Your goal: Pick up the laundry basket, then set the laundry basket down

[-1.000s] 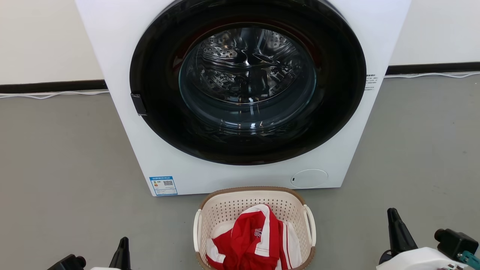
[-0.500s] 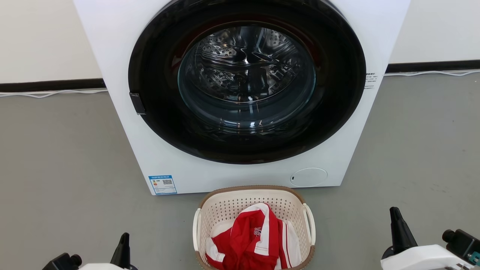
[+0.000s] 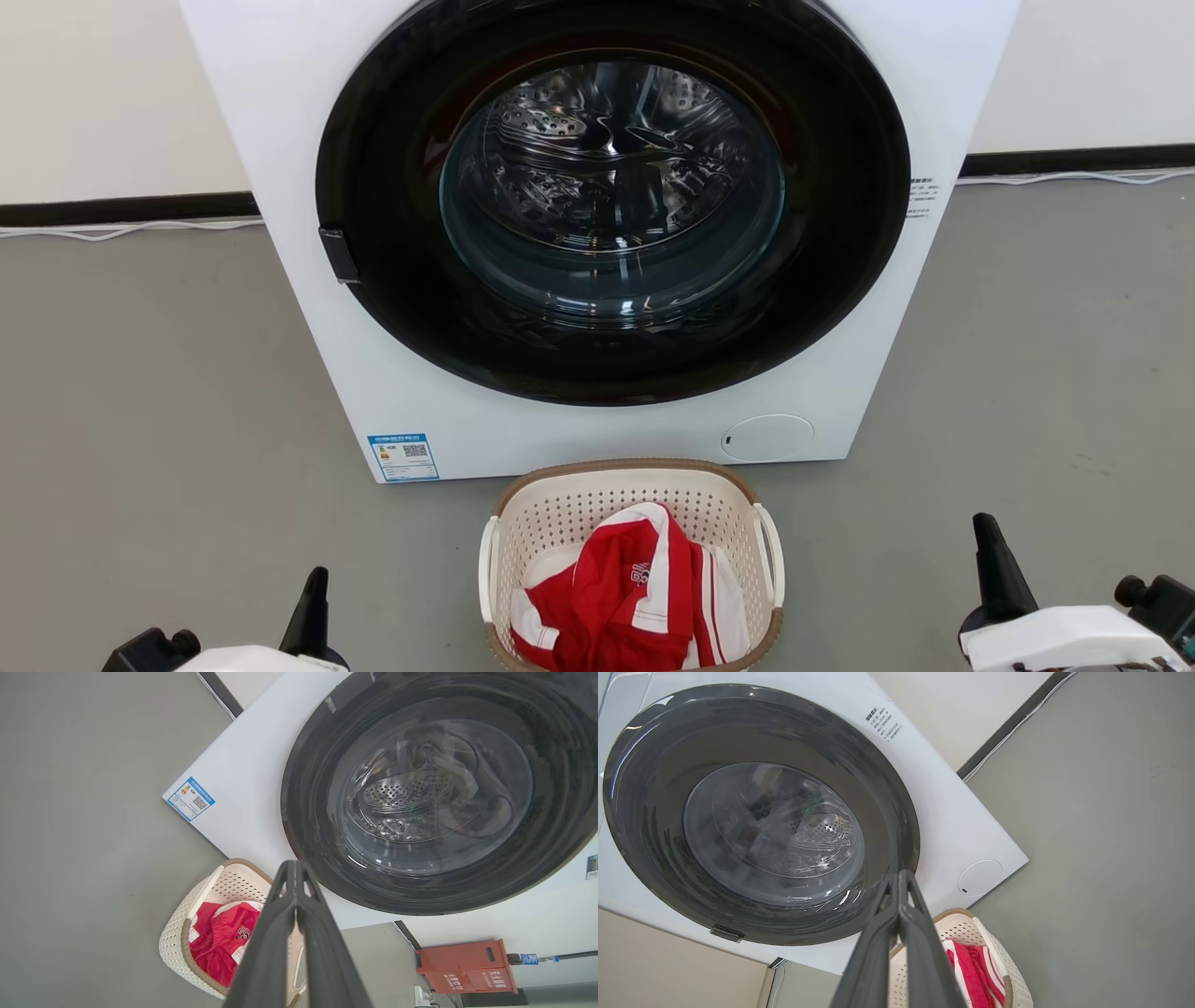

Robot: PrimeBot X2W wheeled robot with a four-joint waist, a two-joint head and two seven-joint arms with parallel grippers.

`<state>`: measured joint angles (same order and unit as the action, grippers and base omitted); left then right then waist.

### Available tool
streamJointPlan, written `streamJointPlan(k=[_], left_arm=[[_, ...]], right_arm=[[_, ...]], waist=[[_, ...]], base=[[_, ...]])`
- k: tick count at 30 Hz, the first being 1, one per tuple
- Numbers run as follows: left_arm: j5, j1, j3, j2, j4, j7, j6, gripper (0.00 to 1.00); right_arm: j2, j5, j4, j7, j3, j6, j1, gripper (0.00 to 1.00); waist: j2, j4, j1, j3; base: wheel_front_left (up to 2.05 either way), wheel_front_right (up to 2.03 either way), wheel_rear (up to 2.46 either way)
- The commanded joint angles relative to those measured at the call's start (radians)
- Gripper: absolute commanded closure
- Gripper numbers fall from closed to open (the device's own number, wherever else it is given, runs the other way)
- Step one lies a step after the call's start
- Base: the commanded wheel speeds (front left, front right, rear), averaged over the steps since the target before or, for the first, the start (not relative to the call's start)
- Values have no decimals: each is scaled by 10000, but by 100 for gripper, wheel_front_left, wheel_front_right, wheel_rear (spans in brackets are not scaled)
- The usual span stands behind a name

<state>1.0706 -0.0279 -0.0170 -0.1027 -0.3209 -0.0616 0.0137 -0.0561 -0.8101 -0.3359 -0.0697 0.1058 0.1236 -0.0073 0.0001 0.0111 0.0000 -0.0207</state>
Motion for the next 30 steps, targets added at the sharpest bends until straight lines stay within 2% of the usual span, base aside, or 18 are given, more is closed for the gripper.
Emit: streamJointPlan(k=[1,30], left_arm=[[346,644,266,-66,327,77,156,100],[2850,1001,787,228,539,912,661,100]], right_arm=[[-73,-486,335,144,-42,38,-604,100],[-8,-4219,622,984,20,55,-804,100]], waist=[[-1,-4,0,9],[-1,-57,0,123]], base=[[0,0,0],[0,0,0]])
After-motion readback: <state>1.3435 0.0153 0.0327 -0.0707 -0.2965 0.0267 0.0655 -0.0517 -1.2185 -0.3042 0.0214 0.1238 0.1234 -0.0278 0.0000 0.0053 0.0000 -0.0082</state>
